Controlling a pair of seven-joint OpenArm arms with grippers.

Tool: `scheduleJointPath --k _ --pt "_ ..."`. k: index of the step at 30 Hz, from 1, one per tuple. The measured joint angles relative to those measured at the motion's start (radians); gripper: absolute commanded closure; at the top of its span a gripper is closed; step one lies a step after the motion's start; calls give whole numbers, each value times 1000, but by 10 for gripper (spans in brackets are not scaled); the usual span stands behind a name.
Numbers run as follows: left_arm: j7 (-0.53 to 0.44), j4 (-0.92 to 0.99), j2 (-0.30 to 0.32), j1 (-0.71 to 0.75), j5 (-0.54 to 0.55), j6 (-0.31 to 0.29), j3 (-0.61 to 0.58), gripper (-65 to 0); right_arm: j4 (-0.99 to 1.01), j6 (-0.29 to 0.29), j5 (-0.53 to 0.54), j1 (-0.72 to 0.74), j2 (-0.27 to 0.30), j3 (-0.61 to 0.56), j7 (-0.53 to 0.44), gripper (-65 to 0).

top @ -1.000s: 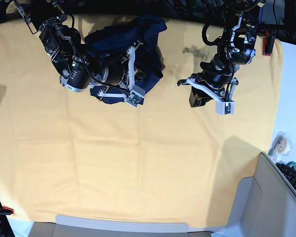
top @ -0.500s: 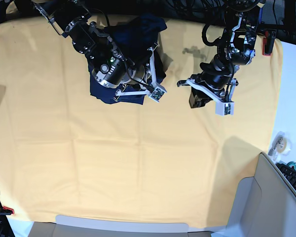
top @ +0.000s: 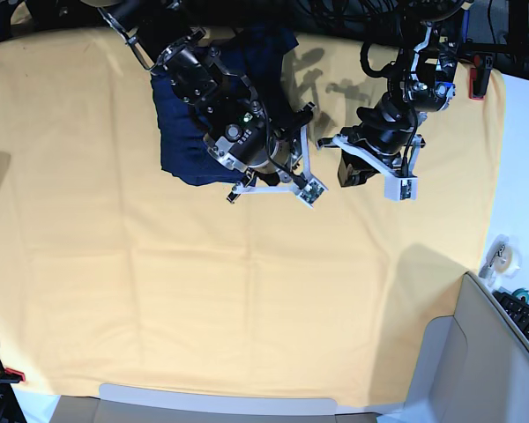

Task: Fold the T-shirt properly
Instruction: 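Press and tuck the folded fabric with the right gripper, then move the right gripper to the shirt's side and grasp the edge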

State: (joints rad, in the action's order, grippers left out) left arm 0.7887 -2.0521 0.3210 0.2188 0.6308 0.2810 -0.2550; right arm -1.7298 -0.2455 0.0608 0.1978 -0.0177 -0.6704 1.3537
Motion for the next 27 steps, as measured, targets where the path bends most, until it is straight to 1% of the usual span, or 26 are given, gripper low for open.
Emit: scheduleJointPath --k 2,6,8,10,12,13,15,17,18,20,22,24,25,26,27 --pt "-1 0 0 -5 0 0 0 -79 -23 -2 2 9 -5 73 2 0" --pt "-1 0 -4 -5 0 0 0 -80 -121 -2 -22 32 6 264 10 0" --pt "0 0 -5 -5 0 0 0 -80 -174 -1 -21 38 6 333 11 0" --pt "-1 0 -4 -2 0 0 0 -81 -214 -3 -2 37 9 401 46 0" --pt "-2 0 -4 10 0 0 0 -101 -232 -21 10 33 18 471 57 0" --pt "4 0 -4 14 0 0 0 -123 -237 -56 64 31 23 523 58 -13" --pt "-1 0 -5 11 0 0 0 -171 -249 -109 132 20 29 641 51 -46" --pt "-1 0 -4 10 0 -2 0 -201 -249 -134 202 -6 31 783 50 -69" --pt "-1 0 -4 10 0 0 0 -202 -249 -145 227 -19 31 859 59 -78" --pt "-1 0 -5 14 0 0 0 -204 -248 -154 312 -51 34 989 58 -83" --pt "-2 0 -4 26 0 0 0 -204 -243 -149 383 -74 36 1096 60 -84" --pt "-1 0 -5 34 0 0 0 -205 -242 -152 460 -95 42 1163 63 -85" --pt "-1 0 -5 33 0 -1 0 -207 -234 -152 482 -99 45 1188 58 -87" --pt "-1 0 -5 33 0 0 0 -219 -217 -152 513 -98 47 1220 59 -98" --pt "-1 0 -5 33 0 0 0 -231 -203 -151 519 -103 50 1245 56 -123"
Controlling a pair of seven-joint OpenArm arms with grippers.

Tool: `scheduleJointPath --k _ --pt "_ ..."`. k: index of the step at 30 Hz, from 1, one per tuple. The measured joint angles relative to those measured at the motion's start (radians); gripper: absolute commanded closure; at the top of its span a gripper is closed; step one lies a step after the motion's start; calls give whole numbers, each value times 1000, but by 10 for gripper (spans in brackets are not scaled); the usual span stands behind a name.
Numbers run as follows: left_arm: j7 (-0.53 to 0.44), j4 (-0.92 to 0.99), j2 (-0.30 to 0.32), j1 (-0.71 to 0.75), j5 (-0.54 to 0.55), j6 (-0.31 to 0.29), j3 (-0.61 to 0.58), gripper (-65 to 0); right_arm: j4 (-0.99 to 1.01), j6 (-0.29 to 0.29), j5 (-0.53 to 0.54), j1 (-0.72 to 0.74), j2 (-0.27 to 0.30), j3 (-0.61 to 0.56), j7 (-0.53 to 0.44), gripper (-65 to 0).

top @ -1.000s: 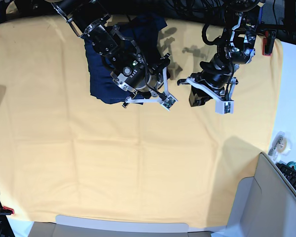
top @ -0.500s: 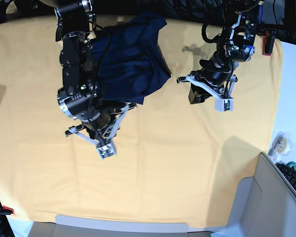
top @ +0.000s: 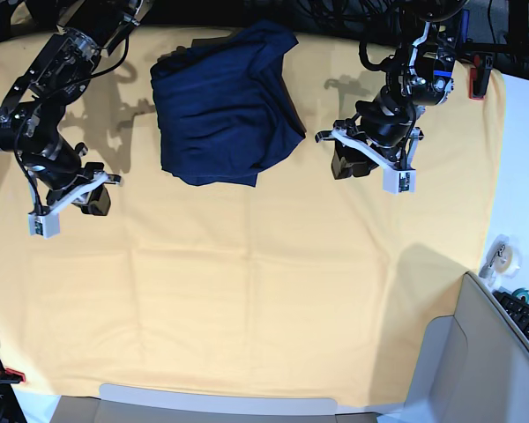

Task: Fold the T-shirt properly
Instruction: 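Move the right gripper to the shirt's side and grasp the edge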

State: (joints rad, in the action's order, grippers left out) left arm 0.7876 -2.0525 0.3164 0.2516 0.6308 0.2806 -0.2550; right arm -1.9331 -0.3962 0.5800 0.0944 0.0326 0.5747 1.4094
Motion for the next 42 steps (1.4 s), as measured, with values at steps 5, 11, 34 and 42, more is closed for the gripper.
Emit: scheduleJointPath --k 5,11,34,42 --pt "-3 0 0 9 0 0 0 -271 98 -1 84 -48 14 42 10 -341" --pt "-4 0 -3 23 0 0 21 -271 246 -1 289 -49 51 11 -5 -421" --pt "0 0 -8 42 0 -2 39 -271 537 -5 483 -48 31 -148 -27 -420" --pt "-3 0 -8 57 0 0 41 -271 537 -5 483 -50 33 -217 -35 -418"
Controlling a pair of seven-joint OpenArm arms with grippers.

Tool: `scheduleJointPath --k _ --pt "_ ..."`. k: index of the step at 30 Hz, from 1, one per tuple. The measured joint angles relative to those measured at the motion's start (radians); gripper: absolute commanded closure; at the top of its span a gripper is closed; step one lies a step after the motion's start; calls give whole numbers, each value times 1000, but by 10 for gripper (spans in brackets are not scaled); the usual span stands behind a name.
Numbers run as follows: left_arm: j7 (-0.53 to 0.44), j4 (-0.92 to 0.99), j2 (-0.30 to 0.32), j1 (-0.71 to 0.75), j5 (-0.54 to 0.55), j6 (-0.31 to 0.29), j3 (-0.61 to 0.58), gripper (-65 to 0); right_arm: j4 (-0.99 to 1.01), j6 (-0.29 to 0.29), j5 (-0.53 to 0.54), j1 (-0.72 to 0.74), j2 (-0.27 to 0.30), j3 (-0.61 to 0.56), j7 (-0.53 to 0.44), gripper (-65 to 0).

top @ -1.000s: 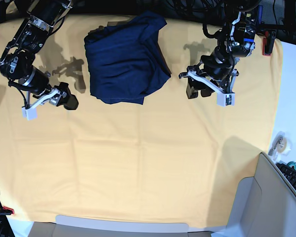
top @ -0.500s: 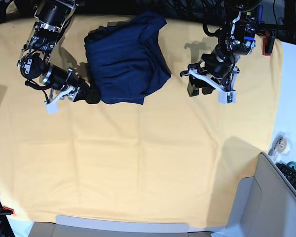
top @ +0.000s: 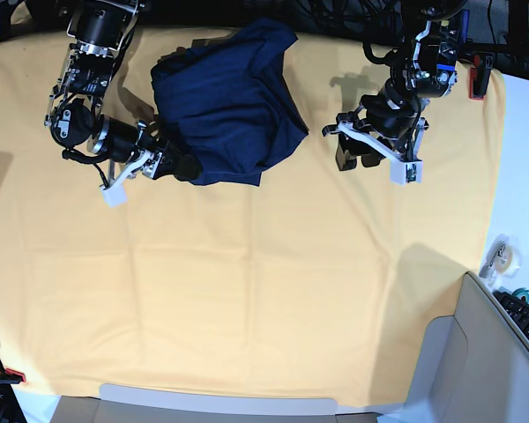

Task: Fold the T-shirt properly
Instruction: 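Move the right gripper to the shirt's side and grasp the edge, then grasp the opposite side of the shirt bundle with the left gripper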

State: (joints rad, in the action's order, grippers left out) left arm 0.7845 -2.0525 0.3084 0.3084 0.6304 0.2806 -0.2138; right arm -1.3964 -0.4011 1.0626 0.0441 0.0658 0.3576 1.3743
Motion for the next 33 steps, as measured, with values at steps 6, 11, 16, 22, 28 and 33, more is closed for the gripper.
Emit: scheduleJointPath --k 6,11,16,22,28,33 --pt "-1 -1 0 43 3 -3 0 -285 -2 -7 -19 0 3 -43 6 -167" --pt "19 0 -17 131 141 -6 24 -337 -2 -6 -25 1 16 -83 4 -70" --pt "33 0 16 166 380 -3 90 -339 -3 -7 -27 3 16 -84 4 -75" --pt "145 13 55 146 610 -20 114 -339 -3 -7 -27 3 14 -83 6 -74" --pt "328 81 71 42 695 -38 130 -339 -7 -4 -27 1 14 -83 8 -74" --pt "431 163 68 29 705 -148 129 -339 -7 -4 -27 1 14 -82 7 -74"
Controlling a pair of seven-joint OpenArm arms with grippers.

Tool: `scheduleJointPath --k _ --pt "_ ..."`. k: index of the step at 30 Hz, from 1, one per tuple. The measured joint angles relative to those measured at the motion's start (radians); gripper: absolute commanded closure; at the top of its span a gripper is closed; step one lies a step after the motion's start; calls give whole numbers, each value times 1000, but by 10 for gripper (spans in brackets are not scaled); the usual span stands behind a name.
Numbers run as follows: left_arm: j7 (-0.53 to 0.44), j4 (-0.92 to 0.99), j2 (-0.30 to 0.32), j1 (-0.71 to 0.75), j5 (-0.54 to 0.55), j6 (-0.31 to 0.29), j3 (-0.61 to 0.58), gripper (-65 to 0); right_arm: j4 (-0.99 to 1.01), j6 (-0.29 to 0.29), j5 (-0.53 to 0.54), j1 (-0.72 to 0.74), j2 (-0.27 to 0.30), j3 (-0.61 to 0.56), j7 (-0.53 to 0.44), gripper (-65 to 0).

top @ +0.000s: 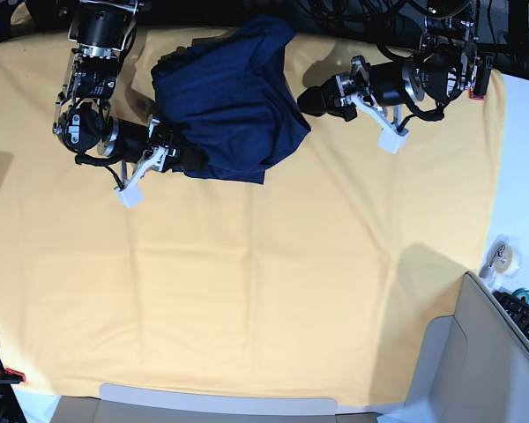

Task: Fold the T-shirt properly
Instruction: 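Grasp the opposite side of the shirt bundle with the left gripper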

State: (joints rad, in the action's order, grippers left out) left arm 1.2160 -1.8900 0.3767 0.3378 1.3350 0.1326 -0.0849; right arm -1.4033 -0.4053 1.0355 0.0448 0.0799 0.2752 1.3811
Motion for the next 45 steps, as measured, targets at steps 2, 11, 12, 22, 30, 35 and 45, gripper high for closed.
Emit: scheduleJointPath --k 2,11,12,22,30,35,45 --pt "9 39 0 -3 2 -39 0 -339 0 0 0 0 0 0 1 -74" --pt "47 90 1 -9 -107 -110 -26 -339 0 0 10 0 5 0 2 -74" --pt "57 90 0 -9 -121 -111 -40 -339 0 0 10 0 5 0 2 -74" --pt "61 90 0 -67 -171 -111 -216 -339 0 1 10 0 5 0 3 -74" --pt "63 90 -2 -100 -172 -111 -277 -340 0 1 11 0 6 0 4 -74" --pt "65 92 -2 -94 -169 -111 -277 -357 0 0 10 -1 6 0 3 -74" --pt "63 121 -1 -100 -148 -117 -352 -358 0 0 11 -2 8 0 3 -74"
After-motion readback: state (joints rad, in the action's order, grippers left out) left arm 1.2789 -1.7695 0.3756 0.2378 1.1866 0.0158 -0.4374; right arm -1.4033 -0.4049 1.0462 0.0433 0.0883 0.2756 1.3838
